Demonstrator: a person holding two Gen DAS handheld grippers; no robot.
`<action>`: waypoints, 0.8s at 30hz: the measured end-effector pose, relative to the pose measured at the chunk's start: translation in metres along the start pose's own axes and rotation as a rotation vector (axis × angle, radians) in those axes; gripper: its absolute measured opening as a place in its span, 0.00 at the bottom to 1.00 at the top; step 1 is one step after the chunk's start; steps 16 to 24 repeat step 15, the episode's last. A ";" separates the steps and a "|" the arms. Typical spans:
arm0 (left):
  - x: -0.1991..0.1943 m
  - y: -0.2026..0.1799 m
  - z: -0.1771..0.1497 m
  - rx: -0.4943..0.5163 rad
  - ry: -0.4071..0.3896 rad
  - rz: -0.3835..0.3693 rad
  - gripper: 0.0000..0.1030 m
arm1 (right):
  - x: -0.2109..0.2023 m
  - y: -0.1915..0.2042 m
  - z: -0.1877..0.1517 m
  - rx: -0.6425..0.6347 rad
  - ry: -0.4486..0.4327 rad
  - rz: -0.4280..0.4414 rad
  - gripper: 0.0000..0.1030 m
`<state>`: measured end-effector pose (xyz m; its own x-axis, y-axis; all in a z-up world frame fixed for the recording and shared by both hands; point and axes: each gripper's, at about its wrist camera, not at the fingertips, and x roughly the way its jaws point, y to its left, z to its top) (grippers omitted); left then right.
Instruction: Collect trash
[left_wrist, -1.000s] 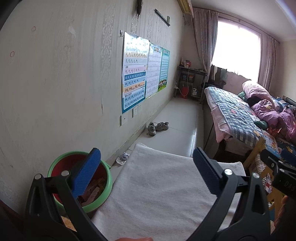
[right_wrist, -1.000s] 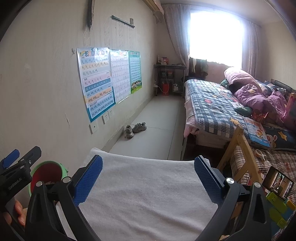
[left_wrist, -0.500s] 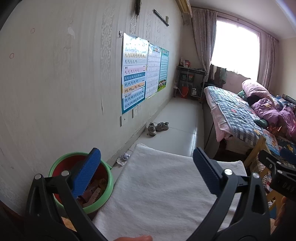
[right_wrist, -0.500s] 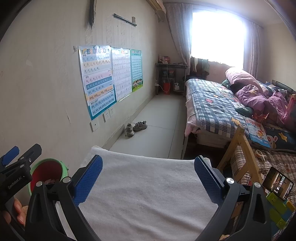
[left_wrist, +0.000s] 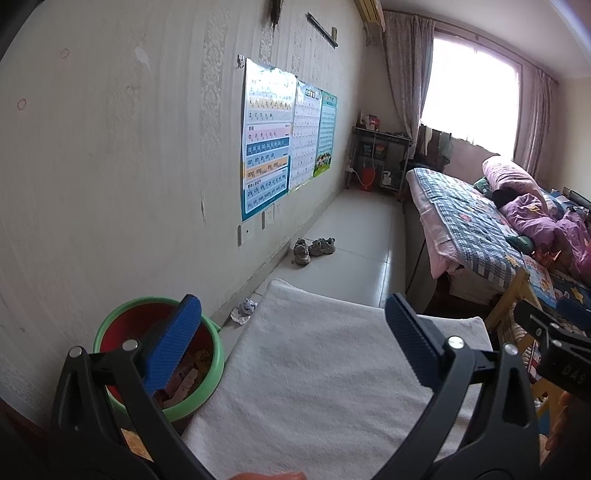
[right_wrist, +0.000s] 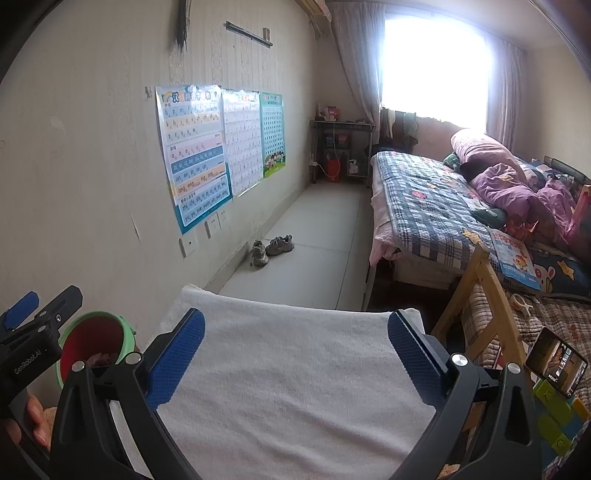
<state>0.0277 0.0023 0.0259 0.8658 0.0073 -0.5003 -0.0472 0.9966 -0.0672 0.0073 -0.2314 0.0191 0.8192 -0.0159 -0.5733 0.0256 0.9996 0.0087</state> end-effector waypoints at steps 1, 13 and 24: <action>0.000 0.000 0.000 -0.002 0.003 -0.001 0.95 | 0.001 0.000 0.001 0.000 0.002 0.001 0.93; 0.009 0.022 -0.009 -0.036 0.045 0.055 0.95 | 0.047 -0.023 -0.032 0.061 0.105 -0.008 0.93; 0.008 0.031 -0.013 -0.047 0.048 0.078 0.95 | 0.077 -0.037 -0.056 0.064 0.159 -0.035 0.93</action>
